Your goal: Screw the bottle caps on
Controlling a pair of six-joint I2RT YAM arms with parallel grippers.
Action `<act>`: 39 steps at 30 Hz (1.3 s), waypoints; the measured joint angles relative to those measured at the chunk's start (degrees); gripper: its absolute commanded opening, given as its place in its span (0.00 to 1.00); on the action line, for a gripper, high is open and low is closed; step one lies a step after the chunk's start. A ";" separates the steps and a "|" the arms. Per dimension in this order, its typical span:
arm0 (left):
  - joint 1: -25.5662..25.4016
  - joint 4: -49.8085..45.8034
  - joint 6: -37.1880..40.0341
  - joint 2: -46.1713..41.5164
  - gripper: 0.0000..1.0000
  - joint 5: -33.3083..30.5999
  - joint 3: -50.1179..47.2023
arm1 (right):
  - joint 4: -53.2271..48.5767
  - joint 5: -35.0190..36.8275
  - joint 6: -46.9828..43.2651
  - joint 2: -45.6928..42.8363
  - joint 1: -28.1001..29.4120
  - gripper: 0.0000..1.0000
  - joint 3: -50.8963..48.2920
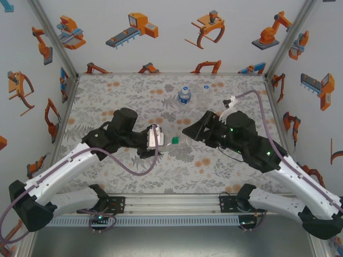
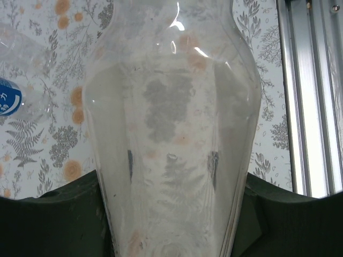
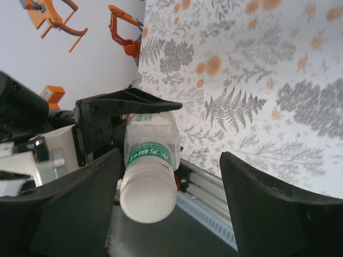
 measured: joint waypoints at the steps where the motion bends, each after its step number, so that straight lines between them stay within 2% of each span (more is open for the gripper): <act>1: 0.00 0.07 0.02 -0.11 0.00 0.28 0.00 | -0.52 0.26 -2.27 -0.02 0.00 0.69 1.57; 9: 0.00 0.26 0.20 -0.24 0.00 1.62 0.00 | -2.99 -0.57 -24.48 -0.28 0.00 0.62 9.49; 12: 0.00 0.22 0.24 -0.24 0.00 2.47 0.00 | -2.97 -7.13 -36.74 -0.39 -0.04 0.62 9.62; 19: -0.33 -1.40 0.90 -0.22 0.00 4.72 0.00 | -3.17 -28.52 -68.17 -0.37 -0.04 0.64 9.07; 22: -0.33 -2.08 1.05 -0.24 0.00 5.40 0.00 | -3.28 -33.07 -77.31 -0.37 -0.04 0.64 7.96; 30: -0.33 -2.38 1.05 -0.24 0.00 5.60 0.00 | -2.99 -37.20 -85.57 -0.11 -0.04 0.60 3.72; 35: -0.33 -2.40 1.07 -0.22 0.00 5.60 0.00 | -2.56 -37.62 -86.55 -0.13 -0.04 0.52 2.73; 39: -0.35 -2.80 1.22 -0.17 0.00 5.62 0.00 | -1.40 -36.89 -86.93 -0.13 -0.04 0.42 1.99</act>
